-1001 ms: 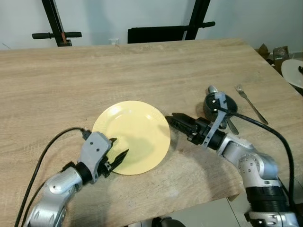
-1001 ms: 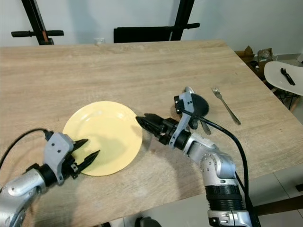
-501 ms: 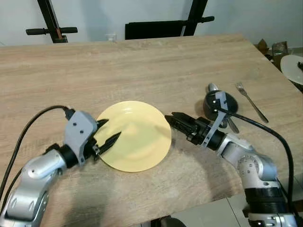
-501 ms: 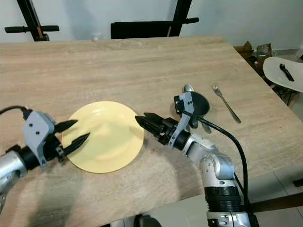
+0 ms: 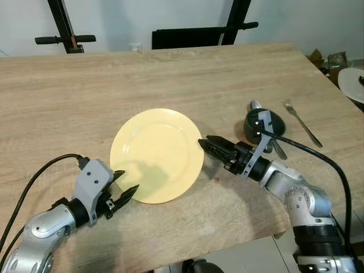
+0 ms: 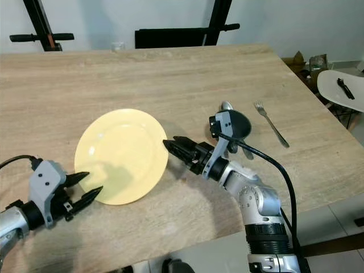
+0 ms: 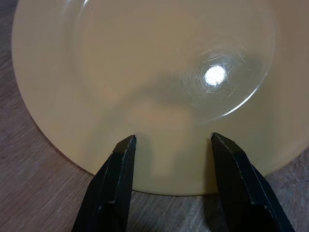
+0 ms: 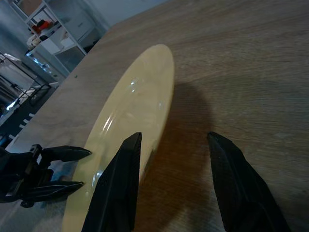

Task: Setting the table

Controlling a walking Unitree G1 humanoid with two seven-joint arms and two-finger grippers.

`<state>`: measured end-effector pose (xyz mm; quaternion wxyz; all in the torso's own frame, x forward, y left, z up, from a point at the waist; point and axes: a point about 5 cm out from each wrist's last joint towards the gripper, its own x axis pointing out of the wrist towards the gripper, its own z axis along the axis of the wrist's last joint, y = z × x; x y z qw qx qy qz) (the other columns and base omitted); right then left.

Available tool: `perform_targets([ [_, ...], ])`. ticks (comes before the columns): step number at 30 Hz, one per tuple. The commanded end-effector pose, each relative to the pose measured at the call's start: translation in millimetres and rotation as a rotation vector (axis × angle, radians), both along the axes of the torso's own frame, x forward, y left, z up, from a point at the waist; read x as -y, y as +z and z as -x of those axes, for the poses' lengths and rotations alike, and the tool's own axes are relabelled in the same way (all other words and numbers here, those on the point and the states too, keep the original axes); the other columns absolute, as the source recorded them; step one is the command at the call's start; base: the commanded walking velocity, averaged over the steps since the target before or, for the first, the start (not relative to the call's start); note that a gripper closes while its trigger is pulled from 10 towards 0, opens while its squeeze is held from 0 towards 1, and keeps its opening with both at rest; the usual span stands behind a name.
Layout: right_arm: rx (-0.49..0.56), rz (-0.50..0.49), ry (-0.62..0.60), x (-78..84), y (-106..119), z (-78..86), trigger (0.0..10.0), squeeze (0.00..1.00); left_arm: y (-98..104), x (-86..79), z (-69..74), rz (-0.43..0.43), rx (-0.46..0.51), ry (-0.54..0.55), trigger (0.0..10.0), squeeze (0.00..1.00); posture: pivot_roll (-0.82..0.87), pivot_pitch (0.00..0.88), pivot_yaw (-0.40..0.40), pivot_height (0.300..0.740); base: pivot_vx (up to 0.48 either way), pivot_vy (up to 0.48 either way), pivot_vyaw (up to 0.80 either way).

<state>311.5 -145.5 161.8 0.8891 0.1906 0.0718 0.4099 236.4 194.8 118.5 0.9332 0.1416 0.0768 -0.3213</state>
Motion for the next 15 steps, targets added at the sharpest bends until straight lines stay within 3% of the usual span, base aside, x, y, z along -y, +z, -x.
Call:
perform_targets([
  [1, -0.012, 0.01, 0.011, 1.8, -3, 1.4, 10.0, 0.0, -24, 0.3, 7.5, -0.029, -0.118, 0.012, 10.0, 0.0, -0.05, 0.099, -0.025, 0.74, 0.0, 0.0, 0.0],
  [8, -0.039, 0.081, 0.012, 2.1, -14, 0.5, 10.0, 0.0, -25, 2.0, 7.4, -0.024, -0.111, 0.007, 10.0, 0.0, -0.06, 0.096, -0.028, 0.74, 0.0, 0.0, 0.0],
  [15, -0.1, 0.071, 0.074, -20.4, -34, 4.2, 10.0, 0.0, -25, 2.8, 8.8, -0.016, -0.107, 0.007, 10.0, 0.0, -0.05, 0.092, -0.033, 0.74, 0.0, 0.0, 0.0],
])
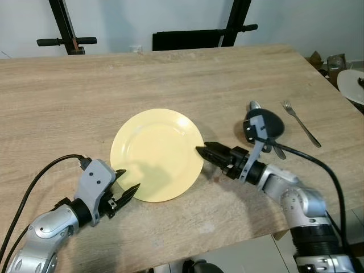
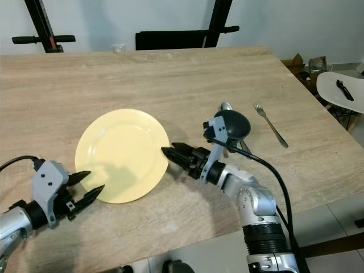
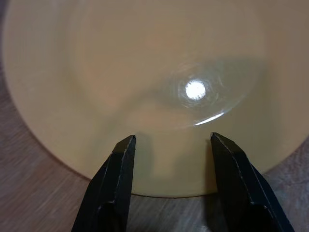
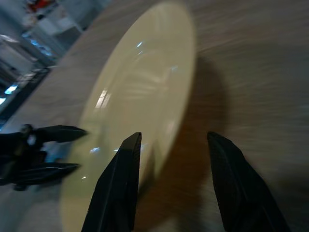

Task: Setting the table

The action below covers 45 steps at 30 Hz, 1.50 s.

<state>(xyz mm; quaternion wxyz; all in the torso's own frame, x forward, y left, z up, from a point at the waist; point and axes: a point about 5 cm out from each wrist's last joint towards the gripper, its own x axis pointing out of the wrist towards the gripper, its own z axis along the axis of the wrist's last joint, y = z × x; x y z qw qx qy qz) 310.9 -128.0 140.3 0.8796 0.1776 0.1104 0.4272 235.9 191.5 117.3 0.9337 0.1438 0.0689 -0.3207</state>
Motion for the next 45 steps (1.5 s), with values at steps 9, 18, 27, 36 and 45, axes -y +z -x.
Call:
perform_targets([
  [9, -0.112, -0.042, 0.123, -34.0, -24, 11.3, 10.0, 0.0, -24, 0.0, 8.9, -0.015, -0.116, 0.015, 10.0, 0.0, -0.03, 0.082, -0.04, 0.74, 0.0, 0.0, 0.0],
  [18, -0.116, -0.128, 0.124, -29.5, -17, 10.3, 0.0, 0.0, -25, 2.5, 10.4, -0.01, -0.119, 0.013, 10.0, 0.0, -0.04, 0.083, -0.045, 0.74, 0.0, 0.0, 0.0],
  [27, -0.116, -0.18, 0.148, -29.5, -12, 10.9, 0.0, 0.0, -24, 2.7, 7.8, -0.012, -0.109, 0.015, 10.0, 0.0, -0.04, 0.083, -0.046, 0.74, 0.0, 0.0, 0.0],
  [36, -0.09, -0.261, 0.166, -22.8, 1, 12.8, 0.0, 0.0, 17, -2.8, -12.8, 0.037, 0.063, 0.068, 10.0, 0.0, -0.04, 0.082, -0.051, 0.74, 0.0, 0.0, 0.0],
  [45, 0.017, -0.268, -0.009, 0.2, 20, -2.5, 3.7, 0.0, 90, -3.3, 2.7, 0.111, 0.095, -0.239, 10.0, 0.0, -0.03, 0.078, -0.032, 0.74, 0.0, 0.0, 0.0],
])
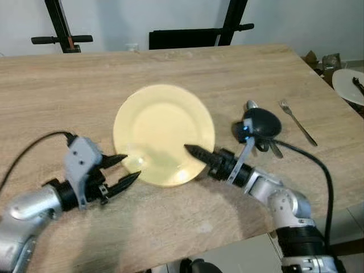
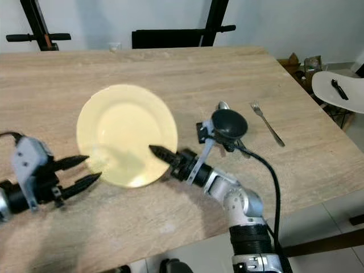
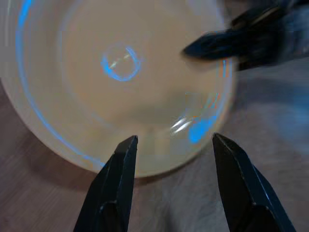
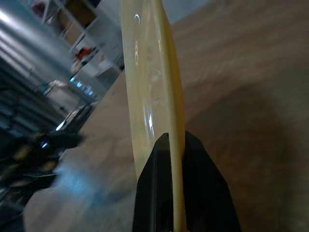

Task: Setting the table

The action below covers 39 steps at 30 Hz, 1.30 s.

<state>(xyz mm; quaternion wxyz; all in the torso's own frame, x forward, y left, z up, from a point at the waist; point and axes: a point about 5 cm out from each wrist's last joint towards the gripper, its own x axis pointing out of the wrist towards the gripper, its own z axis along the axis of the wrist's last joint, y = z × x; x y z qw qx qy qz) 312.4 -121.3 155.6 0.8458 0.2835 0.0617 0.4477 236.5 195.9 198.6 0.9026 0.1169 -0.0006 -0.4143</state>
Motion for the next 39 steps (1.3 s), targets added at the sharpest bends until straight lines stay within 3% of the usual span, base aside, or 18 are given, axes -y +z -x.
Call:
perform_targets([
  [1, 0.026, -0.04, -0.057, 9.6, 9, -1.5, 10.0, 0.0, 18, -0.2, 3.2, 0.021, 0.034, -0.033, 10.0, 0.0, -0.02, 0.078, -0.023, 0.74, 0.0, 0.0, 0.0],
  [4, 0.054, -0.121, -0.132, 17.6, 26, -0.6, 10.0, 0.0, 32, -2.2, 3.6, -0.008, 0.068, -0.041, 10.0, 0.0, -0.02, 0.076, -0.014, 0.74, 0.0, 0.0, 0.0],
  [9, 0.059, -0.167, -0.21, 22.9, 33, -0.5, 10.0, 0.0, 31, -6.6, 1.1, -0.068, 0.068, -0.002, 10.0, 0.0, -0.02, 0.074, -0.008, 0.74, 0.0, 0.0, 0.0],
  [13, 0.018, -0.265, -0.437, 34.2, 39, 10.6, 10.0, 0.0, 16, -9.1, -16.7, -0.101, 0.14, 0.217, 10.0, 0.0, -0.03, 0.071, 0.011, 0.74, 0.0, 0.0, 0.0],
  [20, -0.072, -0.393, -0.596, 36.4, 46, 26.2, 10.0, 0.0, 14, 8.6, -27.8, -0.026, 0.192, 0.357, 10.0, 0.0, -0.05, 0.072, 0.022, 0.74, 0.0, 0.0, 0.0],
  [29, -0.148, -0.365, -0.619, 26.9, 38, 47.2, 10.0, 0.0, 6, 16.6, -33.3, -0.079, 0.244, 0.409, 10.0, 0.0, -0.06, 0.072, 0.03, 0.74, 0.0, 0.0, 0.0],
  [31, -0.138, -0.29, -0.65, 28.8, 34, 51.2, 10.0, 0.0, 1, 19.7, -34.8, -0.106, 0.249, 0.428, 10.0, 0.0, -0.07, 0.066, 0.033, 0.74, 0.0, 0.0, 0.0],
  [36, -0.003, -0.073, -0.741, 40.4, 42, 49.2, 10.0, 0.0, -8, 26.2, -40.3, -0.078, 0.233, 0.492, 10.0, 0.0, -0.07, 0.066, 0.033, 0.74, 0.0, 0.0, 0.0],
  [39, 0.038, -0.021, -0.735, 44.5, 46, 47.6, 10.0, 0.0, -10, 26.1, -41.7, -0.071, 0.23, 0.505, 10.0, 0.0, -0.07, 0.066, 0.033, 0.74, 0.0, 0.0, 0.0],
])
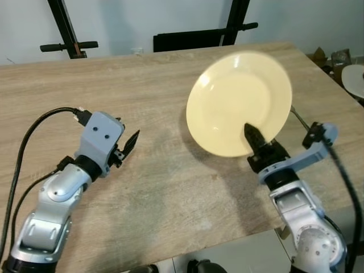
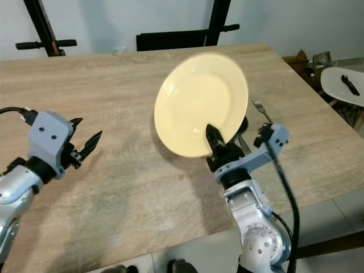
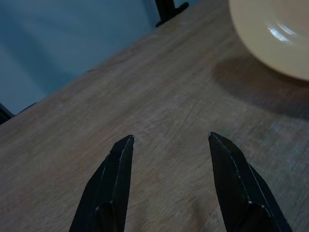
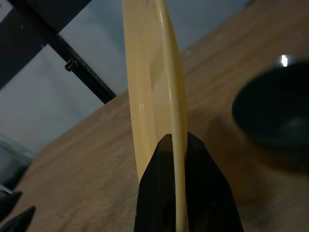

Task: Setting the table

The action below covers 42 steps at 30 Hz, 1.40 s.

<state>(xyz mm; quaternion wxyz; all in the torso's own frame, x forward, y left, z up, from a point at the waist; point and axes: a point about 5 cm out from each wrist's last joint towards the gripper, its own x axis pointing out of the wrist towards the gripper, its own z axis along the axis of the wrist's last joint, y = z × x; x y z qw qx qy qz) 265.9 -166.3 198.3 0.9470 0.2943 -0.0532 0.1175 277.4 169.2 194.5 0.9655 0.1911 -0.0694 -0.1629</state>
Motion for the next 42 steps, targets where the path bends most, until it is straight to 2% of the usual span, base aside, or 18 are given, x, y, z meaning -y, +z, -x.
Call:
perform_targets([
  [1, 0.026, 0.05, 0.019, 4.5, 6, -1.1, 10.0, 0.0, -6, 0.2, -2.9, -0.003, -0.016, 0.009, 10.0, 0.0, -0.09, 0.062, 0.039, 0.74, 0.0, 0.0, 0.0],
  [5, 0.022, 0.083, 0.039, 8.5, 6, -2.8, 10.0, 0.0, -6, 0.2, -5.3, -0.001, -0.014, 0.011, 10.0, 0.0, -0.09, 0.062, 0.033, 0.74, 0.0, 0.0, 0.0],
  [10, -0.024, 0.21, 0.135, 13.2, -9, 2.2, 10.0, 0.0, -9, -0.6, -8.2, -0.009, -0.009, 0.021, 10.0, 0.0, -0.08, 0.065, 0.024, 0.74, 0.0, 0.0, 0.0],
  [12, -0.026, 0.236, 0.133, 17.9, -11, 3.2, 10.0, 0.0, -10, -0.9, -8.1, -0.009, -0.011, 0.024, 10.0, 0.0, -0.08, 0.064, 0.024, 0.74, 0.0, 0.0, 0.0],
  [13, -0.026, 0.236, 0.133, 17.9, -11, 3.2, 10.0, 0.0, -10, -0.9, -8.1, -0.009, -0.011, 0.024, 10.0, 0.0, -0.08, 0.064, 0.024, 0.74, 0.0, 0.0, 0.0],
  [16, -0.026, 0.231, 0.082, 31.9, -10, 1.7, 10.0, 0.0, -11, -2.1, -8.7, -0.01, -0.011, 0.031, 10.0, 0.0, -0.08, 0.064, 0.024, 0.74, 0.0, 0.0, 0.0],
  [20, -0.019, 0.204, 0.053, 33.7, -9, -0.5, 10.0, 0.0, -11, -2.9, -10.1, -0.01, -0.011, 0.035, 10.0, 0.0, -0.09, 0.064, 0.032, 0.74, 0.0, 0.0, 0.0],
  [25, -0.01, 0.162, 0.033, 33.9, -8, -2.3, 10.0, 0.0, -11, -1.0, -12.8, -0.009, -0.005, 0.034, 10.0, 0.0, -0.09, 0.06, 0.039, 0.74, 0.0, 0.0, 0.0],
  [42, -0.005, 0.153, 0.033, 31.4, -8, -6.9, 10.0, 0.0, -13, 5.6, -12.6, 0.026, -0.009, 0.037, 10.0, 0.0, -0.09, 0.052, 0.031, 0.74, 0.0, 0.0, 0.0],
])
